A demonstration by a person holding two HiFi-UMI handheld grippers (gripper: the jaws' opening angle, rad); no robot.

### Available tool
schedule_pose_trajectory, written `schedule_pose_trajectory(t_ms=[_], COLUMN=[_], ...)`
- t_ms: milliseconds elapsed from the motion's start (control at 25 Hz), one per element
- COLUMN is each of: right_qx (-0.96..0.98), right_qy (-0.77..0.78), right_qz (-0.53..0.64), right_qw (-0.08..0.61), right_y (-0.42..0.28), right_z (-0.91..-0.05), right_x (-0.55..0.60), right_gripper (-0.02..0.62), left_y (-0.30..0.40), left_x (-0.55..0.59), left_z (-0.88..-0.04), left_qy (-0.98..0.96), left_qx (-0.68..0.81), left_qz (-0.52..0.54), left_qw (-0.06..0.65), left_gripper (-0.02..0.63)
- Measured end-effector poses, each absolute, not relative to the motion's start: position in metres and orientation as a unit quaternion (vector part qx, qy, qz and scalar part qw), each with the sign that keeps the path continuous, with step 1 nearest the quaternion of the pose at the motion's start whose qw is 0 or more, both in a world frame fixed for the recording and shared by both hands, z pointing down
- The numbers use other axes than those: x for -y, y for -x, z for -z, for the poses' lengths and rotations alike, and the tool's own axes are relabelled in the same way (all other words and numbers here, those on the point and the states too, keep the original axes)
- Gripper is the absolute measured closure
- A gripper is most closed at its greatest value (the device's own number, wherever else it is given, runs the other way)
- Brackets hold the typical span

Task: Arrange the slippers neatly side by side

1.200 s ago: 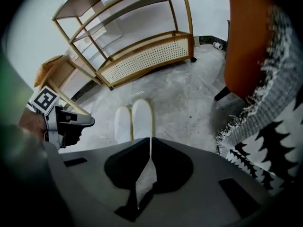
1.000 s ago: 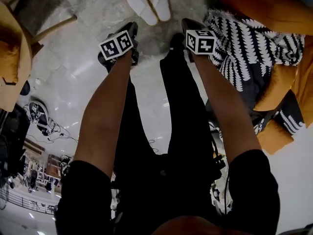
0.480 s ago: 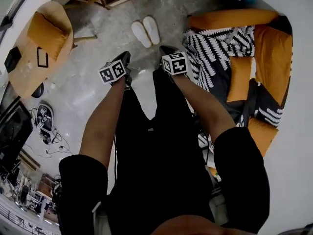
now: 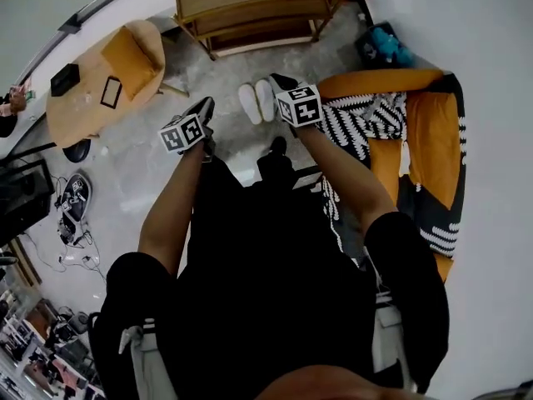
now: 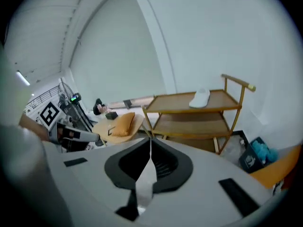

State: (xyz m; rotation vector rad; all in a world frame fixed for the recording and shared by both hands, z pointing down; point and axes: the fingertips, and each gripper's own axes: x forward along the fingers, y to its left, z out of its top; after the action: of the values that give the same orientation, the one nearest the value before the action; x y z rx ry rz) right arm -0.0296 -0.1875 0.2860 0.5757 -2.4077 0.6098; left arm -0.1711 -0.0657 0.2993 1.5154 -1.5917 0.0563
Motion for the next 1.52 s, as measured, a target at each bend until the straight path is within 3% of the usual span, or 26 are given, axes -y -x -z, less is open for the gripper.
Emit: schedule_pose_trajectory(t_ms=[440,840,1120,1520], right_qx=[0.963,0.953,0.942,0.955], right_qy=[-0.232,-0.293,-0.317,-0.283], right_qz=[-0.130,0.004,-0.007,-0.019], right_qw=[0.042,-0.079,-0.107,-0.083], right_y=[0.019,-0.080,-0.137,-0.158], right_z=[-0.035,0.077,0.075,0.058], right_x=[0.257,0.190,0.094,-0.009], right_gripper=[0.560,0.563,0.565,0.565], left_y=[0.179,0.135,0.104,0.073], left_x=[0.131,0.043,-0.072,-0.165], left_z=[-0.048,0.103,0.098,0.066], left_qy=[-0.692,-0.716,-0.709,-0.713], left_qx=[0.701,0.694,0.698,0.696], left_qz=[0.053,0.050,0.048,0.064], left_qw=[0.166,-0.061,-0.090,-0.047], left_gripper=[0.580,0.581,0.589,0.591])
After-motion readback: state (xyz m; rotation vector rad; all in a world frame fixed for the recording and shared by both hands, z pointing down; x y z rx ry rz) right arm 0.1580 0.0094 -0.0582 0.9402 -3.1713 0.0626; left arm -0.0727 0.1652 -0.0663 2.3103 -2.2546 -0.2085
